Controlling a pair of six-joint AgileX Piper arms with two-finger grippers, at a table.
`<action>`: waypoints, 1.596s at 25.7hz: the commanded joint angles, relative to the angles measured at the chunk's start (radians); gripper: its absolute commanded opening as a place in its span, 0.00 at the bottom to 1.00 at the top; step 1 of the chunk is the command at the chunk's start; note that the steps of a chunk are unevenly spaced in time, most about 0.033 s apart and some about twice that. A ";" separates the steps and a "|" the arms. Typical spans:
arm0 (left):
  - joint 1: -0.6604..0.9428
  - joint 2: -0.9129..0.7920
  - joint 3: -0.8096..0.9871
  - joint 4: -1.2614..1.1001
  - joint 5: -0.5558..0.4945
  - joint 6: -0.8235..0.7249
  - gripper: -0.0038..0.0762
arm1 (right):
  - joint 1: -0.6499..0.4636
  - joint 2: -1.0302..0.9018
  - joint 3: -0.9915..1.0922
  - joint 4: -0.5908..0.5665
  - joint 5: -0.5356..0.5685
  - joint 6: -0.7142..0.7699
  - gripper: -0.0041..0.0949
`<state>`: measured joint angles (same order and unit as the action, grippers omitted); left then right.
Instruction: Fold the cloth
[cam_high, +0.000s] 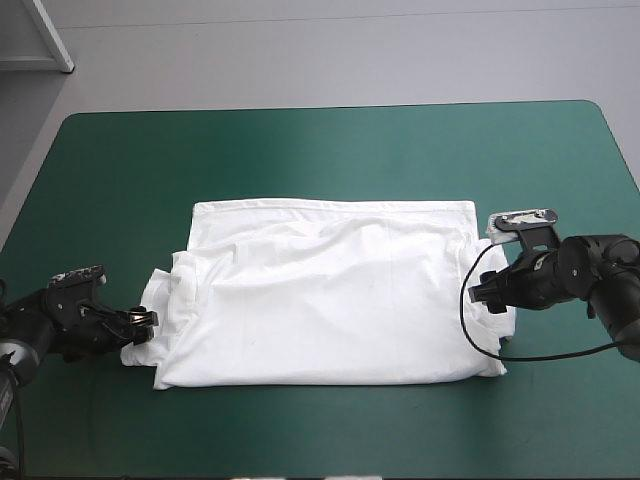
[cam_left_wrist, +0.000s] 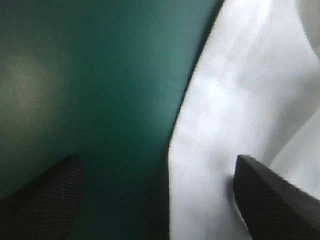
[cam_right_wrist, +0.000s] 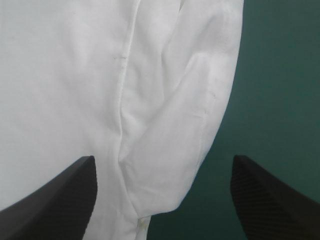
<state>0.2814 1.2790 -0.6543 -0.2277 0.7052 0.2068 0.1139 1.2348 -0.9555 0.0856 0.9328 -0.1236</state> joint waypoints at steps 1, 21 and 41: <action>-0.017 0.005 -0.021 -0.023 -0.046 -0.001 0.79 | -0.002 -0.026 -0.034 0.014 -0.031 -0.001 0.73; -0.109 -0.029 -0.071 -0.035 -0.026 -0.055 0.04 | -0.002 -0.026 -0.034 0.028 0.005 -0.001 0.64; -0.316 -0.195 -0.100 -0.481 -0.099 0.272 0.04 | -0.002 -0.026 -0.034 0.028 0.020 -0.001 0.63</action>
<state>0.0179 1.0663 -0.7224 -0.6591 0.6415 0.4647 0.1139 1.2348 -0.9563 0.1075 0.9752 -0.1229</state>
